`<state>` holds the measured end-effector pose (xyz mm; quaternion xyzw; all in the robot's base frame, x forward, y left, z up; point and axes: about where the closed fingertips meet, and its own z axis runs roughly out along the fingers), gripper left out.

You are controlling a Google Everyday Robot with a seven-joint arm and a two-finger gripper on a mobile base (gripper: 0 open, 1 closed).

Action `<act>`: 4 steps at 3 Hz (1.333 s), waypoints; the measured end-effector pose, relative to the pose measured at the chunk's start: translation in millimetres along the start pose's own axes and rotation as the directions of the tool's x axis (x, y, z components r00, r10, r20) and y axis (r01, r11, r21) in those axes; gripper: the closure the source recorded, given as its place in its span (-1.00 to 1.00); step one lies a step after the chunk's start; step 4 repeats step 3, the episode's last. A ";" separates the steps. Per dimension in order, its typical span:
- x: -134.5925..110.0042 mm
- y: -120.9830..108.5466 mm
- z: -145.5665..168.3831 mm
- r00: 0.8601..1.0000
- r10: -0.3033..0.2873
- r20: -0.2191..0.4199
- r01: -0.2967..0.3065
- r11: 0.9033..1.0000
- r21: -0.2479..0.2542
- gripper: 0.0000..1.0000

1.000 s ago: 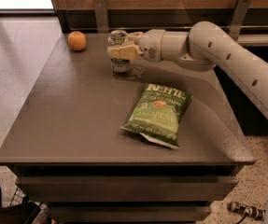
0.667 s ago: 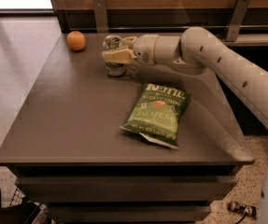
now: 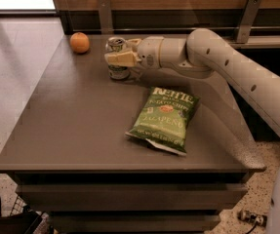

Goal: Move 7up can near orange

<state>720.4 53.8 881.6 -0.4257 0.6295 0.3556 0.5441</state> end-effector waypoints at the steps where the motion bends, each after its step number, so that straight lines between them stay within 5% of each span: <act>1: -0.2 1.5 2.2 1.000 0.000 0.000 0.000 1.000 -0.004 -0.41; 2: -0.8 4.5 6.5 1.000 0.000 0.001 0.000 1.000 -0.012 -1.00; 4: -0.8 4.5 6.6 1.000 0.000 0.001 0.000 1.000 -0.012 -1.00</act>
Offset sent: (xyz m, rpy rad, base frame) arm -0.0005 0.0024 -0.0001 0.0005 0.0004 0.0036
